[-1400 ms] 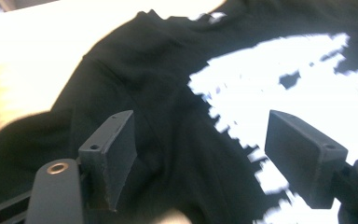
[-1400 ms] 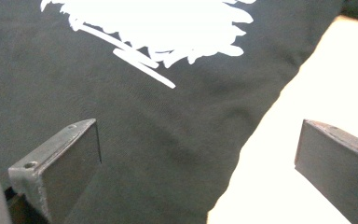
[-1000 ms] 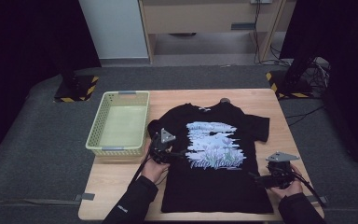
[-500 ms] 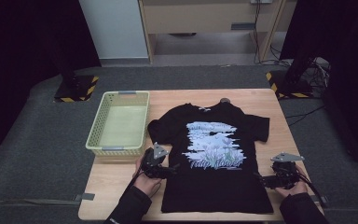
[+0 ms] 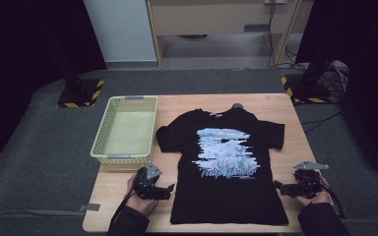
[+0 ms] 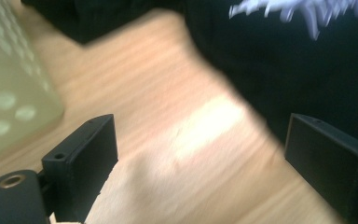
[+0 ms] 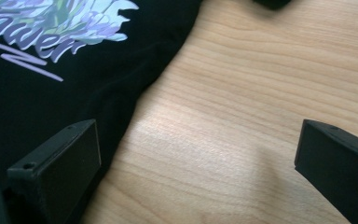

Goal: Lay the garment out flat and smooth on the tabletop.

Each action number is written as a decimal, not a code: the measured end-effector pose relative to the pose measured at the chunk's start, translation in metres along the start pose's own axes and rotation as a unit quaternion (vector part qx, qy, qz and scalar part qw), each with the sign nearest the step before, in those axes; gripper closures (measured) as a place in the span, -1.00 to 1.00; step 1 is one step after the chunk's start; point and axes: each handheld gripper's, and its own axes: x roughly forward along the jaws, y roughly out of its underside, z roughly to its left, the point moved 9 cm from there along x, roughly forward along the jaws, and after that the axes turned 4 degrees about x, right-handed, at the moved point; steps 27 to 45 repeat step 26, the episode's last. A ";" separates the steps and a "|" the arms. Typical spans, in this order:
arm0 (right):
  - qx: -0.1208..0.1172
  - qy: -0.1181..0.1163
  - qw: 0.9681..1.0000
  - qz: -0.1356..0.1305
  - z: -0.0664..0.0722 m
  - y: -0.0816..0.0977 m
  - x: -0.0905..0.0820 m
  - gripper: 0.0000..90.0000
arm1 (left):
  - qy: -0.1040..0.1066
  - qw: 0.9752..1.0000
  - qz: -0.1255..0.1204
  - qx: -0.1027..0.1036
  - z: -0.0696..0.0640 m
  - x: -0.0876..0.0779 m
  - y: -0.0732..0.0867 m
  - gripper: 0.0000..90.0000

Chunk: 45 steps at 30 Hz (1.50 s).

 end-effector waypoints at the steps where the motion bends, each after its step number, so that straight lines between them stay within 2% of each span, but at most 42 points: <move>1: 0.003 0.002 1.000 0.000 -0.001 0.000 0.000 -0.99 | 0.000 1.000 0.005 -0.002 0.001 -0.001 0.005 -0.83; 7: 0.013 0.013 1.000 -0.003 -0.010 0.002 0.002 -0.99 | -0.011 1.000 0.008 -0.015 0.013 -0.012 0.022 -0.85; 13: 0.016 0.027 1.000 -0.003 -0.016 0.004 0.006 -0.99 | -0.032 0.999 0.016 -0.040 0.033 -0.016 0.036 -0.87; 21: 0.023 0.044 0.999 -0.001 -0.024 0.006 0.008 -0.99 | -0.032 0.997 0.014 -0.065 0.044 -0.013 0.043 -0.90; 26: 0.018 0.049 0.999 0.001 -0.026 0.008 0.011 -0.99 | -0.035 0.997 0.003 -0.066 0.047 -0.010 0.042 -0.93; 45: 0.018 0.049 0.999 0.001 -0.026 0.008 0.011 -0.99 | -0.035 0.997 0.003 -0.066 0.047 -0.010 0.042 -0.93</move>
